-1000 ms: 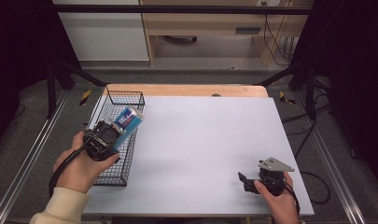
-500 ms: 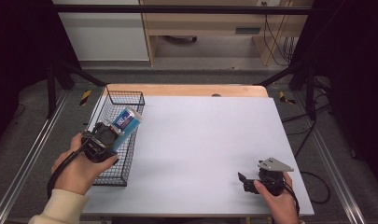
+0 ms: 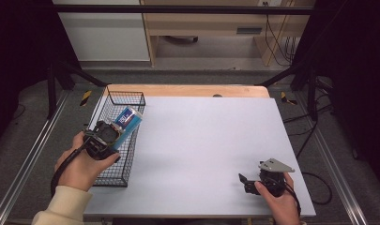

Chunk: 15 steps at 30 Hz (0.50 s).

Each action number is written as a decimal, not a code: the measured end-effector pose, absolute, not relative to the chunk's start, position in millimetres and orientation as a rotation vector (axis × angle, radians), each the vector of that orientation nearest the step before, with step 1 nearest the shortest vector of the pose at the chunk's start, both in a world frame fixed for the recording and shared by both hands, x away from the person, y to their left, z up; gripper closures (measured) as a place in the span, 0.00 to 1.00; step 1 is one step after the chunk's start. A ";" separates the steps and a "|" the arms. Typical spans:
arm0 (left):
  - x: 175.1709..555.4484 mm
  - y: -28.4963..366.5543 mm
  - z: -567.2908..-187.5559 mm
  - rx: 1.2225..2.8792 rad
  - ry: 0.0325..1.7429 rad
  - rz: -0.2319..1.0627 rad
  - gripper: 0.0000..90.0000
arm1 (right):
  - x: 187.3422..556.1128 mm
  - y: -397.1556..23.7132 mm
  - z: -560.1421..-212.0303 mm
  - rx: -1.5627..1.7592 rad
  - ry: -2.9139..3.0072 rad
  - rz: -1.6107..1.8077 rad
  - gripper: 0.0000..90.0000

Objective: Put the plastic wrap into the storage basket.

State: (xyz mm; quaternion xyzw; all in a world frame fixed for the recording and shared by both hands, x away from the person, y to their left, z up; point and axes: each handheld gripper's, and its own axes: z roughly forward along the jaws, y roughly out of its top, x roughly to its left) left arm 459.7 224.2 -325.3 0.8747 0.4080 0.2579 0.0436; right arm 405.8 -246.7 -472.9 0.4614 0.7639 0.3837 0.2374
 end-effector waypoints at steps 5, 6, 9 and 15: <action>465.8 227.2 -328.7 2.654 1.268 0.770 0.36 | 405.8 -246.6 -473.0 1.262 2.095 1.052 0.08; 467.3 228.5 -329.4 2.646 1.272 0.766 0.36 | 405.9 -246.6 -473.2 1.261 2.097 1.049 0.08; 468.8 229.3 -330.2 2.643 1.278 0.760 0.36 | 406.0 -246.4 -473.4 1.263 2.099 1.049 0.08; 476.3 230.9 -334.0 2.630 1.311 0.741 0.36 | 405.7 -246.3 -473.4 1.263 2.101 1.048 0.08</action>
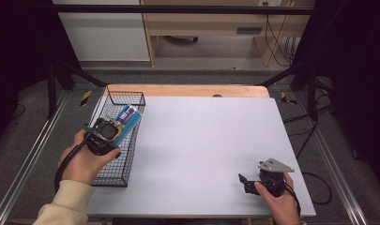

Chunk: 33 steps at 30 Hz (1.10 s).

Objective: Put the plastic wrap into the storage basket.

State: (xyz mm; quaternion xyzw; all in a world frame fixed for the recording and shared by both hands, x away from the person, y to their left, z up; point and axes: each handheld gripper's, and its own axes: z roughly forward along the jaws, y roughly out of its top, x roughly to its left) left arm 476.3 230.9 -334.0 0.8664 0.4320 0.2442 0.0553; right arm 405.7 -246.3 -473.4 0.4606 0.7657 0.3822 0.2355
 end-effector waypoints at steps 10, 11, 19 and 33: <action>489.8 233.2 -344.1 2.598 1.358 0.717 0.36 | 406.0 -245.7 -473.8 1.258 2.105 1.048 0.08; 492.5 233.2 -345.3 2.623 1.357 0.706 0.36 | 405.9 -245.8 -473.7 1.260 2.106 1.047 0.08; 495.6 234.8 -347.6 2.615 1.389 0.693 0.36 | 406.3 -245.7 -474.6 1.262 2.112 1.043 0.08; 506.1 236.3 -357.1 2.635 1.436 0.663 0.36 | 405.9 -245.5 -474.6 1.265 2.114 1.044 0.08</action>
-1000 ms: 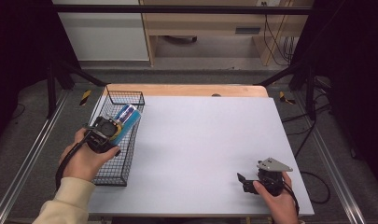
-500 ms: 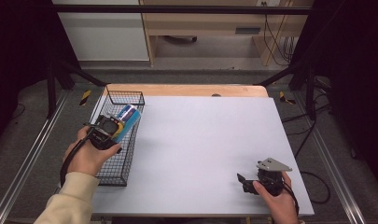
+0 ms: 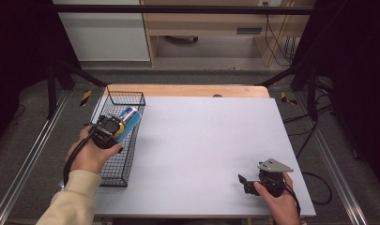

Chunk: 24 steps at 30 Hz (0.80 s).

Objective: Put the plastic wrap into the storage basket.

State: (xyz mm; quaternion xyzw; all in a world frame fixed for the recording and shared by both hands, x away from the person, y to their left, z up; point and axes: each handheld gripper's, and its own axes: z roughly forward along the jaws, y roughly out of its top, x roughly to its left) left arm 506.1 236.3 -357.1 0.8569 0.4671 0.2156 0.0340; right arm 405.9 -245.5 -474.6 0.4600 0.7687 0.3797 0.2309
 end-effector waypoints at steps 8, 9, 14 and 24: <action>513.4 241.7 -363.8 2.596 1.496 0.639 0.36 | 406.1 -245.4 -474.9 1.262 2.116 1.044 0.08; 514.6 242.1 -365.1 2.599 1.501 0.624 0.36 | 406.1 -245.4 -475.0 1.259 2.118 1.043 0.08; 519.9 243.7 -366.0 2.585 1.529 0.613 0.36 | 405.8 -245.4 -475.0 1.257 2.121 1.042 0.08; 528.8 250.1 -372.0 2.585 1.590 0.567 0.35 | 406.0 -245.5 -475.5 1.257 2.126 1.037 0.08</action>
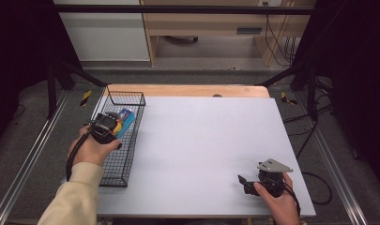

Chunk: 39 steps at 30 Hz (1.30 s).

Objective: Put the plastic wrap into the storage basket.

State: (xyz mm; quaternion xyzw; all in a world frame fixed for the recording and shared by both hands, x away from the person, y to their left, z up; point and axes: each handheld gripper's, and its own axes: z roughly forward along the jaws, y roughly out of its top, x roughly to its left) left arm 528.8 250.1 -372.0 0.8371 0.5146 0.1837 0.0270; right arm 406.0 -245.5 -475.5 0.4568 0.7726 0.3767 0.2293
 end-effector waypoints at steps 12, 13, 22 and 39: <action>539.9 248.7 -390.8 2.652 1.613 0.535 0.36 | 406.3 -244.9 -477.4 1.268 2.144 1.023 0.08; 540.4 249.1 -391.0 2.652 1.614 0.527 0.36 | 406.3 -244.9 -477.4 1.268 2.144 1.023 0.08; 548.0 246.2 -398.6 2.696 1.649 0.479 0.36 | 406.1 -244.8 -477.4 1.265 2.144 1.020 0.08; 539.9 246.5 -375.5 2.601 1.566 0.663 0.20 | 406.0 -243.7 -478.0 1.261 2.153 1.018 0.08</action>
